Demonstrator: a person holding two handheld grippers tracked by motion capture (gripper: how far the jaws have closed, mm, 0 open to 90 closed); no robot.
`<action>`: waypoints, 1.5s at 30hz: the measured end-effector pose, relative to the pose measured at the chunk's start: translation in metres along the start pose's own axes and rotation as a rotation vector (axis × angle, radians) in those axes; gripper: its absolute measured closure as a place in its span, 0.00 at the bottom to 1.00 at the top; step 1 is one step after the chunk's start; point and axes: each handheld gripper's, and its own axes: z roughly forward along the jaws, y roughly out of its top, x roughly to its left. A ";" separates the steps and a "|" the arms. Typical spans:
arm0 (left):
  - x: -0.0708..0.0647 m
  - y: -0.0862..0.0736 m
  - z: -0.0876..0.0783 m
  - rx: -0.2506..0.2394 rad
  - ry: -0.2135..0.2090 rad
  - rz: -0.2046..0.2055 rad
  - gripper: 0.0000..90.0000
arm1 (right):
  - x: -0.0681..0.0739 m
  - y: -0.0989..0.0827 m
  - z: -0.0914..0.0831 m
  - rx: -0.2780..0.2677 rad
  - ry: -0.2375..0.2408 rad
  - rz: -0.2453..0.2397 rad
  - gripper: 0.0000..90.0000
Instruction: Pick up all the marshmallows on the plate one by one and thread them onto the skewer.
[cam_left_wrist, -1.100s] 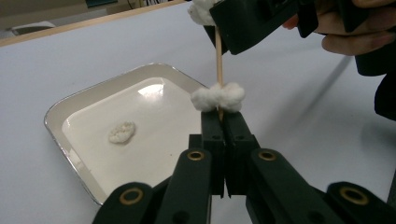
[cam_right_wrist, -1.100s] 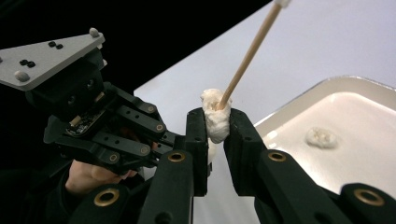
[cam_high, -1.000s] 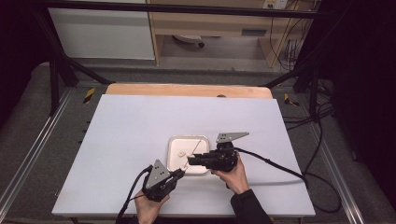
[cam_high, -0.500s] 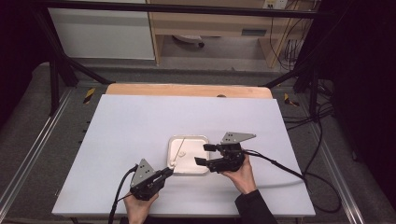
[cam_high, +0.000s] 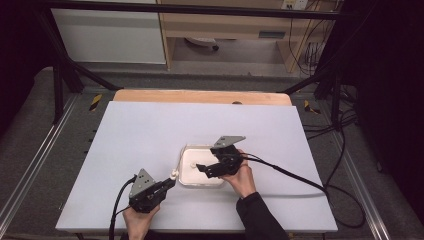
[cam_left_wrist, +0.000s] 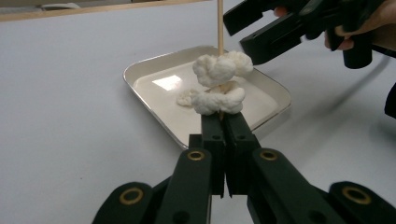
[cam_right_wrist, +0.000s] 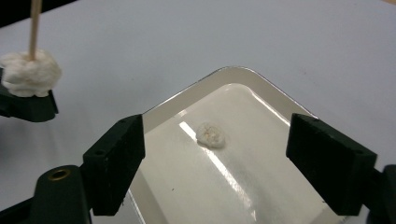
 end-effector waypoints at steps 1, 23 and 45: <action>0.001 0.000 0.000 0.003 0.002 0.000 0.98 | 0.000 0.001 0.006 0.011 0.001 -0.006 0.26; 0.000 -0.001 0.004 0.017 0.005 0.011 0.98 | 0.001 -0.010 0.057 0.126 0.006 -0.122 0.72; -0.003 0.000 0.004 0.014 -0.005 0.028 0.98 | -0.004 -0.001 0.025 0.104 0.003 -0.024 0.95</action>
